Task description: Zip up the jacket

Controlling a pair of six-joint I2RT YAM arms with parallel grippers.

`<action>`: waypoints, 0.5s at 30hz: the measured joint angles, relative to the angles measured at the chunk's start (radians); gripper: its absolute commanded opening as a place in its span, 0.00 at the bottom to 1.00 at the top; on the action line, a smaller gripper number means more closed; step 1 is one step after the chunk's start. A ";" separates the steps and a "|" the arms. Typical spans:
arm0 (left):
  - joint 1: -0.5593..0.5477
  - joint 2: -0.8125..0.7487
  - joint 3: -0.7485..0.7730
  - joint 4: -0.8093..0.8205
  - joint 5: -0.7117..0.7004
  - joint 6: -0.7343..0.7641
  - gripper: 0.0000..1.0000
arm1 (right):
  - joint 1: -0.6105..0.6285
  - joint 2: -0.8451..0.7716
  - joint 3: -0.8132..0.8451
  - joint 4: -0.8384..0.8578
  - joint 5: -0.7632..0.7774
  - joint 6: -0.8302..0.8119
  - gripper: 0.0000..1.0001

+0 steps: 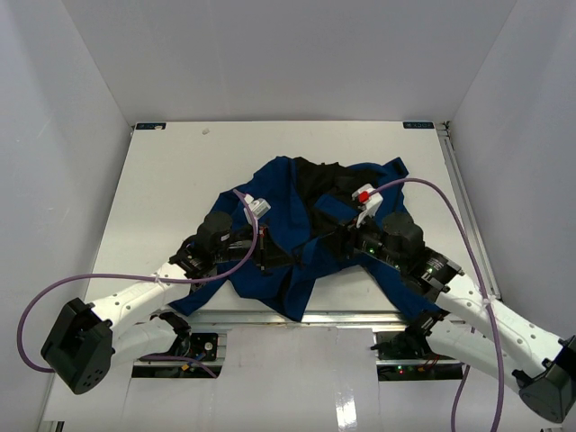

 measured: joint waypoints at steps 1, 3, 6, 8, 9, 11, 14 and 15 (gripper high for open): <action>0.000 0.000 0.000 0.000 0.002 -0.001 0.00 | 0.046 0.008 0.016 -0.016 0.048 -0.018 0.60; 0.000 0.000 0.000 0.001 0.005 -0.006 0.00 | 0.159 0.034 0.051 -0.049 0.156 -0.063 0.58; 0.000 0.000 0.000 0.003 0.008 -0.012 0.00 | 0.343 0.071 0.080 -0.067 0.314 -0.142 0.59; 0.000 0.000 0.000 0.006 0.010 -0.018 0.00 | 0.462 0.071 0.075 -0.074 0.433 -0.208 0.60; 0.001 0.001 0.000 0.007 0.011 -0.021 0.00 | 0.516 0.065 0.067 -0.073 0.485 -0.243 0.60; 0.002 0.001 0.000 0.009 0.014 -0.028 0.00 | 0.622 0.034 0.031 -0.052 0.581 -0.324 0.60; 0.004 0.002 0.000 0.009 0.019 -0.038 0.00 | 0.734 -0.018 -0.034 -0.012 0.703 -0.438 0.59; 0.004 0.002 0.000 0.008 0.020 -0.040 0.00 | 0.761 -0.031 -0.054 0.001 0.737 -0.475 0.58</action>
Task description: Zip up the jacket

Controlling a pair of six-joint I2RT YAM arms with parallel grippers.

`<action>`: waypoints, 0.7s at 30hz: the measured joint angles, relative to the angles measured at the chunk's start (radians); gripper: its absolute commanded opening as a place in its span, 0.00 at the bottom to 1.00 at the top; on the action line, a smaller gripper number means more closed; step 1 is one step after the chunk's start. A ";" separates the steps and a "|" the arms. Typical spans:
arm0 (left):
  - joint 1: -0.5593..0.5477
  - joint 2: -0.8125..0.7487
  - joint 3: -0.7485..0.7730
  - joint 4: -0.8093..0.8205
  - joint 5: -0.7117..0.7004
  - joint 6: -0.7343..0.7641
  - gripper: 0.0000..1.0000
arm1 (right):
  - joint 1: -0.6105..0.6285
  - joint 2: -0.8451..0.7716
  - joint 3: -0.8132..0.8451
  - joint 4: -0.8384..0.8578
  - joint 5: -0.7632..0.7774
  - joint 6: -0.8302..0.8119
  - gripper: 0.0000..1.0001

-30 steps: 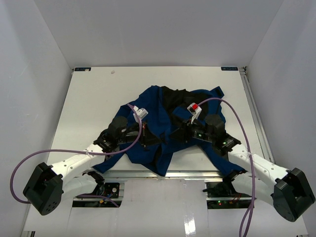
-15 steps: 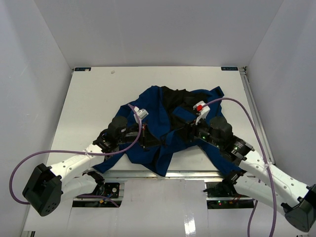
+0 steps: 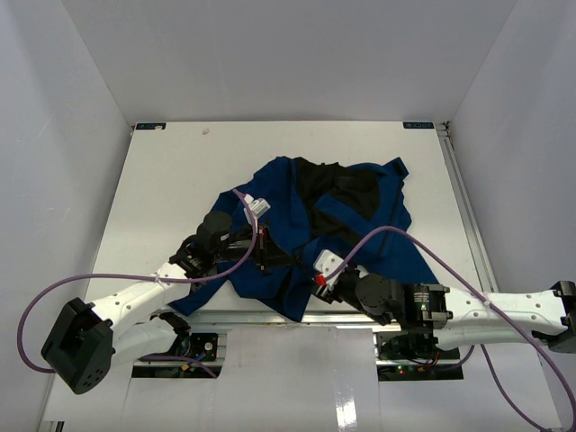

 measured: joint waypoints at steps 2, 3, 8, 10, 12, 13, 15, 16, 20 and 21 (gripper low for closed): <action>0.000 0.000 0.000 0.000 0.003 -0.004 0.00 | 0.044 -0.017 -0.034 0.027 0.061 -0.070 0.57; 0.000 0.000 0.000 0.000 0.005 -0.005 0.00 | 0.063 -0.023 -0.049 0.041 0.090 -0.104 0.56; 0.000 0.000 -0.001 0.003 0.011 -0.018 0.00 | 0.158 -0.003 -0.131 0.174 0.195 -0.292 0.54; 0.000 0.000 -0.001 0.009 0.014 -0.025 0.00 | 0.179 0.014 -0.174 0.251 0.215 -0.388 0.53; 0.000 0.000 -0.001 0.014 0.016 -0.030 0.00 | 0.191 0.030 -0.213 0.326 0.222 -0.474 0.53; 0.000 0.000 -0.001 0.016 0.017 -0.032 0.00 | 0.194 0.036 -0.229 0.363 0.222 -0.510 0.52; 0.000 -0.003 -0.001 0.019 0.019 -0.037 0.00 | 0.195 0.041 -0.253 0.435 0.216 -0.573 0.52; 0.000 -0.005 -0.001 0.020 0.020 -0.038 0.00 | 0.195 0.045 -0.256 0.459 0.210 -0.594 0.52; 0.000 -0.010 -0.003 0.026 0.024 -0.043 0.00 | 0.195 0.075 -0.260 0.566 0.193 -0.673 0.52; 0.000 -0.010 -0.004 0.029 0.025 -0.044 0.00 | 0.195 0.088 -0.261 0.589 0.190 -0.689 0.52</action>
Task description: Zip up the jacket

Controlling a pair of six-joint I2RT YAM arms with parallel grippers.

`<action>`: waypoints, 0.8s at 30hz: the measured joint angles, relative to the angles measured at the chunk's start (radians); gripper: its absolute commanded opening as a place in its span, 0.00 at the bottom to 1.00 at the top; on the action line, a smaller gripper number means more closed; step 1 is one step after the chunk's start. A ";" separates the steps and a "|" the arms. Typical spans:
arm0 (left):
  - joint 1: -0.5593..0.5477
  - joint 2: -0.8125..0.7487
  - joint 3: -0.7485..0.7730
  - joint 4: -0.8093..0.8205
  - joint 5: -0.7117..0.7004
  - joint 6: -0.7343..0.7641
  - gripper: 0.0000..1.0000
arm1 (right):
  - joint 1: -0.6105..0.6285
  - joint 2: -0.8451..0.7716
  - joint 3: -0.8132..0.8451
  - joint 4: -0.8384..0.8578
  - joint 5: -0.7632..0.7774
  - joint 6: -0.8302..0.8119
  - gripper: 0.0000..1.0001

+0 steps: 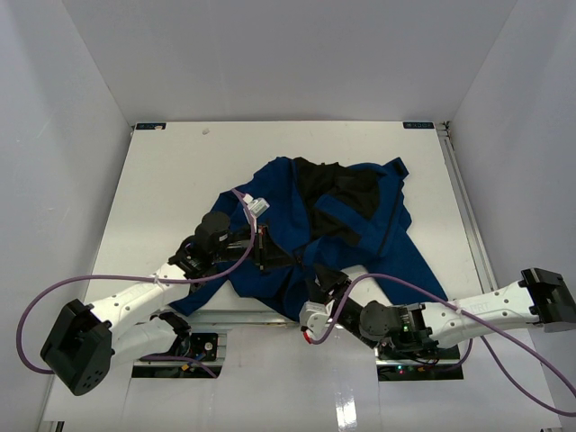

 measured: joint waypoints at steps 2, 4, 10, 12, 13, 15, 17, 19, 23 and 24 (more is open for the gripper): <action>0.000 0.000 -0.004 0.005 0.004 -0.002 0.00 | 0.000 0.030 0.000 0.037 -0.007 -0.029 0.52; 0.000 0.000 -0.007 0.008 0.007 -0.005 0.00 | 0.000 0.060 0.000 0.060 -0.014 -0.053 0.52; 0.000 -0.001 -0.010 0.016 0.009 -0.010 0.00 | 0.000 0.119 0.001 0.088 -0.022 -0.098 0.52; 0.000 -0.002 -0.011 0.018 0.009 -0.010 0.00 | -0.003 0.129 0.003 0.092 -0.026 -0.109 0.52; 0.000 -0.002 -0.013 0.021 0.009 -0.010 0.00 | -0.005 0.135 0.003 0.096 -0.026 -0.111 0.52; 0.000 -0.002 -0.017 0.023 0.010 -0.010 0.00 | -0.011 0.150 0.003 0.115 -0.027 -0.120 0.52; 0.000 -0.002 -0.020 0.023 0.010 -0.011 0.00 | -0.016 0.169 0.003 0.139 -0.028 -0.132 0.52; 0.000 -0.002 -0.021 0.023 0.011 -0.011 0.00 | -0.020 0.186 0.003 0.159 -0.029 -0.142 0.52; 0.000 -0.002 -0.022 0.023 0.013 -0.011 0.00 | -0.025 0.208 0.003 0.196 -0.030 -0.163 0.51; 0.000 -0.002 -0.022 0.023 0.013 -0.010 0.00 | -0.025 0.211 0.003 0.205 -0.031 -0.166 0.50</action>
